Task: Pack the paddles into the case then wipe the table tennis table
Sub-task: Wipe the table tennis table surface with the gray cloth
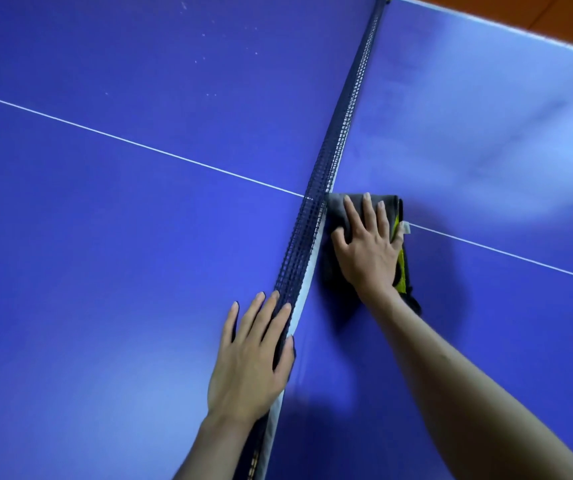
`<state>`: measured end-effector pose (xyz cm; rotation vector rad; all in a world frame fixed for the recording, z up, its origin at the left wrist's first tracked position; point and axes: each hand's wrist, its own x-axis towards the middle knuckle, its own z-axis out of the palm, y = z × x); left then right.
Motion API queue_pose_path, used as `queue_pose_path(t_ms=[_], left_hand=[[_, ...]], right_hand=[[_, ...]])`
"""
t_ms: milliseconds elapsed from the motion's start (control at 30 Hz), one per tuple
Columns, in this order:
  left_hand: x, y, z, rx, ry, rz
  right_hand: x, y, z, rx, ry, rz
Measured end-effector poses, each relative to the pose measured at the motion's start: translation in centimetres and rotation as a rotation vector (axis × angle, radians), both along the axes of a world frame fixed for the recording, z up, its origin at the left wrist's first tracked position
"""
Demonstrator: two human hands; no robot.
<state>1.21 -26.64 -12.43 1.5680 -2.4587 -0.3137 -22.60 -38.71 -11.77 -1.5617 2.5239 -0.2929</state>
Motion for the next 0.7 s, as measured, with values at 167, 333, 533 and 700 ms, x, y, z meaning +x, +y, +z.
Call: queue_pose_path(t_ms=[167, 333, 533, 700], left_hand=[[0.1, 0.0, 0.1, -0.003, 0.01, -0.008], [0.0, 0.0, 0.0, -0.01, 0.04, -0.003], [0.0, -0.2, -0.1, -0.023, 0.057, -0.005], [0.1, -0.2, -0.2, -0.061, 0.071, -0.01]], right_hand=[[5.0, 6.4, -0.4, -0.081, 0.054, -0.008], [7.0, 9.9, -0.8, -0.049, 0.112, 0.022], [4.3, 2.8, -0.2, -0.061, 0.073, 0.038], [2.8, -0.8, -0.3, -0.017, 0.034, 0.035]])
